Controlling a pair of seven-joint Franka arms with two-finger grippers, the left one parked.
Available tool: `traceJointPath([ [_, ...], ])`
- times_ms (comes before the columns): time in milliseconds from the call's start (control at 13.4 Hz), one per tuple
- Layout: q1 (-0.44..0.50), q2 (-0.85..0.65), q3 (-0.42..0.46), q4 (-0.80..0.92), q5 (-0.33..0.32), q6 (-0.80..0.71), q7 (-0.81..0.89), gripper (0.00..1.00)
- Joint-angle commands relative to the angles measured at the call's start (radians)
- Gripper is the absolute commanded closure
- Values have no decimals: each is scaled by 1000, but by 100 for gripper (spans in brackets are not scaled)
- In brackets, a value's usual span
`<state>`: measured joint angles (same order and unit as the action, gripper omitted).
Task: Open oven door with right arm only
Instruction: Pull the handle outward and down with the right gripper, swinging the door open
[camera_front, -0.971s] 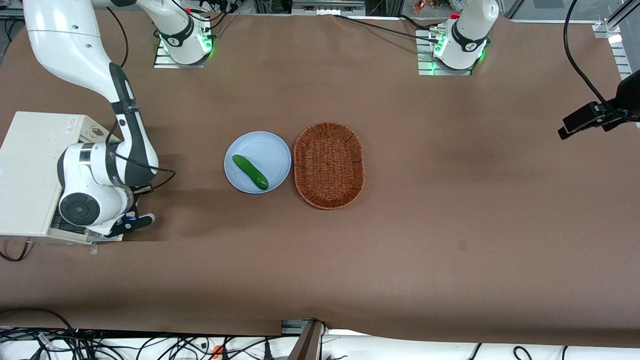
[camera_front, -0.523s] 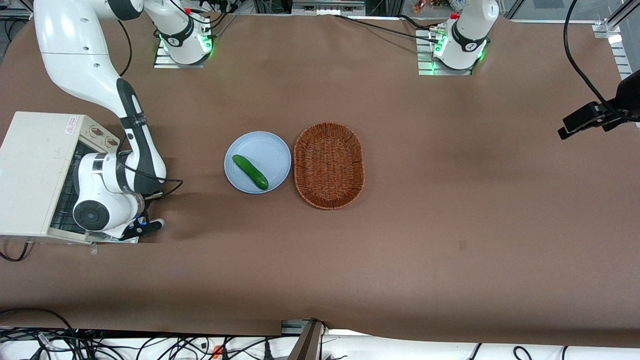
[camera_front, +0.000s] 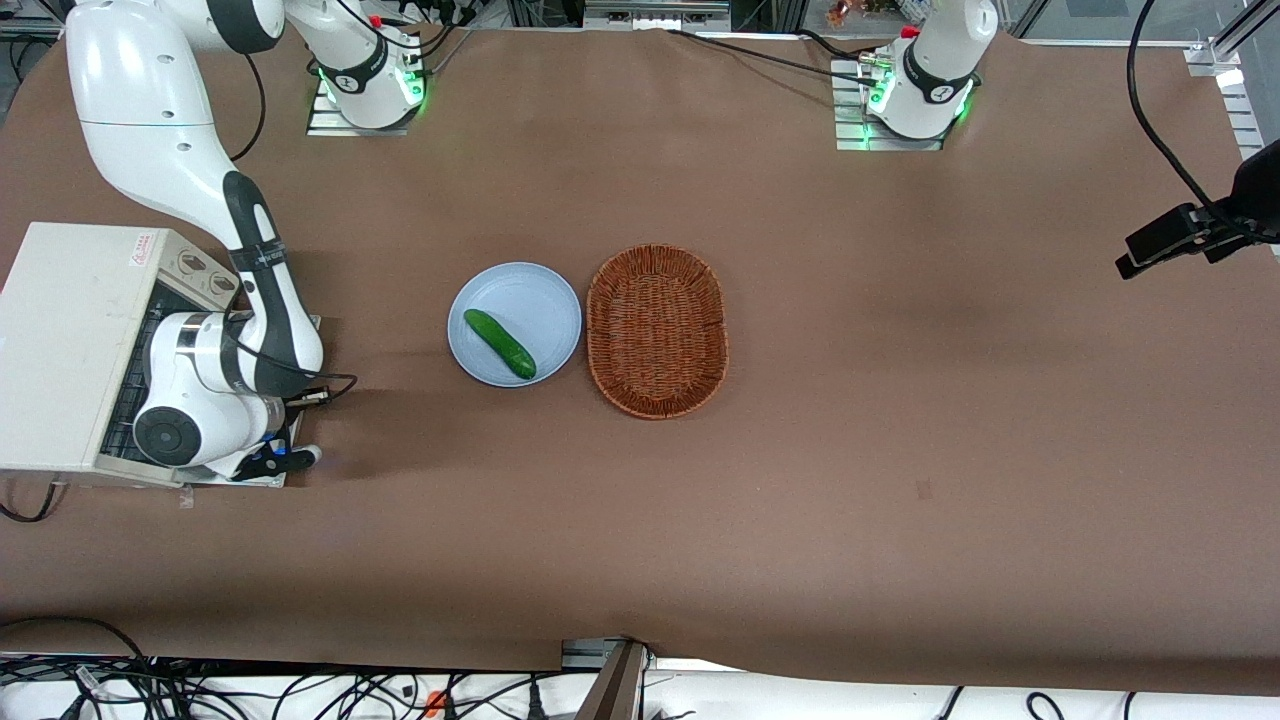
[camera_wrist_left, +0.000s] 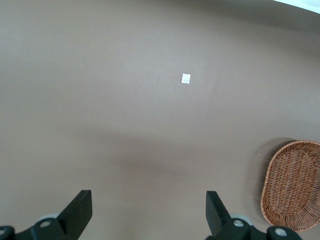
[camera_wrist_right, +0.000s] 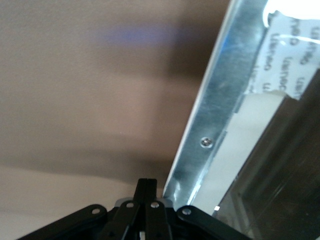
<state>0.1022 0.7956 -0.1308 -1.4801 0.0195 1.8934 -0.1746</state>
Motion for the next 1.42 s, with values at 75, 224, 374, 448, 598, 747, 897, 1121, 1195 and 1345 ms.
traceJointPath([
  [75,-19,-7,-36,-13,36,-82,79,100],
  [224,-10,-12,-33,-9,51,-105,133,100],
  [374,11,-15,-32,1,71,-137,162,100],
  [448,20,-12,-32,35,80,-160,173,100],
  [598,31,-10,-32,87,79,-232,213,100],
  [747,42,-16,-33,130,79,-279,218,100],
  [897,40,-26,-33,191,79,-344,201,100],
  [1121,44,-96,-33,241,74,-408,141,100],
  [1195,44,-128,-35,241,71,-412,104,100],
  [1345,42,-194,-38,234,68,-440,54,100],
])
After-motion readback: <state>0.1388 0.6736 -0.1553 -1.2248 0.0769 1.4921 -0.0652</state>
